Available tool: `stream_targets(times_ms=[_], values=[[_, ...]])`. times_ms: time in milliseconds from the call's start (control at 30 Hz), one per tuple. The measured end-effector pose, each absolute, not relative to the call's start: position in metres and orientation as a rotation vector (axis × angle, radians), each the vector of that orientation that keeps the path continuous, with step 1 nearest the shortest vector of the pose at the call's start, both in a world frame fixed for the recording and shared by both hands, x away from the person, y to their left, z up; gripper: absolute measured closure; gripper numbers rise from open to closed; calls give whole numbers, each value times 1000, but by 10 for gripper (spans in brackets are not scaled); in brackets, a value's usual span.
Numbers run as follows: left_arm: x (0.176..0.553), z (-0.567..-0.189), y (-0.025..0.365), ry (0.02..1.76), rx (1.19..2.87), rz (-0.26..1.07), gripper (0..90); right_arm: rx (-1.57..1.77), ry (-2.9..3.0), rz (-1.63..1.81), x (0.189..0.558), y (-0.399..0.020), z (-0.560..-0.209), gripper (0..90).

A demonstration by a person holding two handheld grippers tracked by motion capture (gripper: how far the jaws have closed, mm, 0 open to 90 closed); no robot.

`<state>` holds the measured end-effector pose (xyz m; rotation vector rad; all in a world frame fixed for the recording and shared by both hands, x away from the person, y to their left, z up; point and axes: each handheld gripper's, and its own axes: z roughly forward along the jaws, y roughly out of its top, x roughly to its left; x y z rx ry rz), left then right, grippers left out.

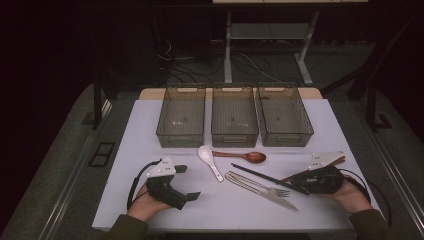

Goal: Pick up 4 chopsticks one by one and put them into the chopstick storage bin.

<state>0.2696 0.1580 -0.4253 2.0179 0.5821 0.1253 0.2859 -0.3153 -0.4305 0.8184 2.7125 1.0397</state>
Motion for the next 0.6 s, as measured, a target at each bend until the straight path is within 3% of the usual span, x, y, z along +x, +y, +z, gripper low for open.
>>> stream_targets(times_ms=[600], values=[[269,-425,158,582,2016,127,0,803,2734,1000,289,-312,-435,771]])
